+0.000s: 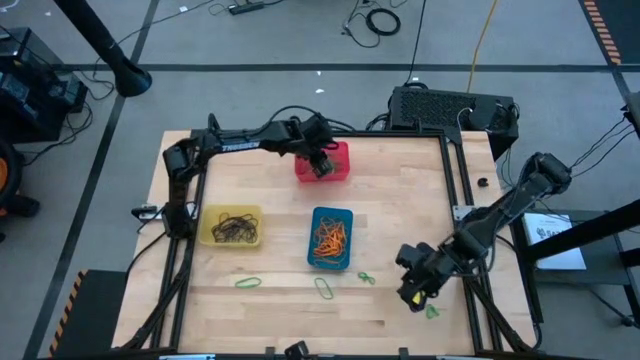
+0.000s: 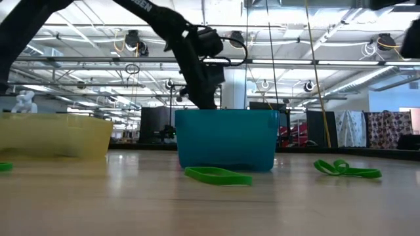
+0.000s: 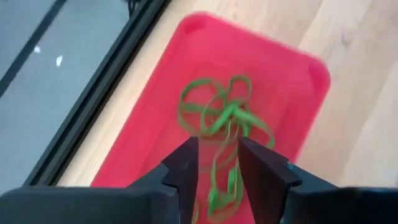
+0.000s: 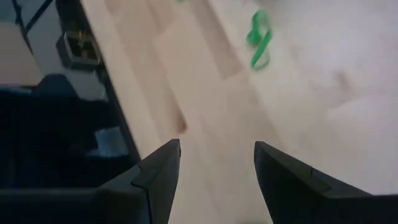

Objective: Sort rubber bands into baskets
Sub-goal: Put the green rubber band into the red bin

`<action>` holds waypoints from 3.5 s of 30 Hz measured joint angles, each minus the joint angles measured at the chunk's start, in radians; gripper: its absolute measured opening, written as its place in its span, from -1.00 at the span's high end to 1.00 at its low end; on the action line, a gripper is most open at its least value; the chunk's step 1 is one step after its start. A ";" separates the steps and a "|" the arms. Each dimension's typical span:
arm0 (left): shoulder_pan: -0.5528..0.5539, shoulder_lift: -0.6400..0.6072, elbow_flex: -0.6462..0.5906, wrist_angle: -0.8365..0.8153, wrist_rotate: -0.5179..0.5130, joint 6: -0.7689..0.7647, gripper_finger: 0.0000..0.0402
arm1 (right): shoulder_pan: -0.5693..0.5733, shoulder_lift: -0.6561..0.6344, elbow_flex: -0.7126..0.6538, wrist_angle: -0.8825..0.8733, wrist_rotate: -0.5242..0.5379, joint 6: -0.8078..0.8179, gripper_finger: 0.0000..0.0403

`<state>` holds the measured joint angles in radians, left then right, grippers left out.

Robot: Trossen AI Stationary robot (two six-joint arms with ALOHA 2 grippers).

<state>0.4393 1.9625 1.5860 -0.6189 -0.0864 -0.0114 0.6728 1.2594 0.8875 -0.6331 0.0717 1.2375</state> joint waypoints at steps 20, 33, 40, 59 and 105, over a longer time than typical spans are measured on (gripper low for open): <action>-0.221 -0.137 0.095 -0.198 -0.024 -0.005 0.39 | 0.330 0.282 -0.012 0.024 -0.125 0.103 0.01; -0.307 -0.145 0.094 -0.129 -0.052 -0.025 0.39 | 0.363 0.429 -0.008 -0.056 -0.164 0.206 0.58; -0.384 -0.145 0.047 0.024 0.151 0.035 0.39 | 0.321 0.267 0.067 -0.238 -0.092 0.172 0.97; -0.456 -0.114 -0.071 0.646 0.563 -0.036 0.39 | 0.107 -0.040 0.195 0.019 0.736 -0.432 1.00; -0.480 -0.114 -0.071 0.655 0.629 -0.053 0.39 | -0.071 -0.018 0.196 0.293 0.447 -0.530 1.00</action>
<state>-0.0406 1.8487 1.5146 0.0364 0.5423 -0.0642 0.6014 1.2419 1.0832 -0.3397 0.5187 0.7080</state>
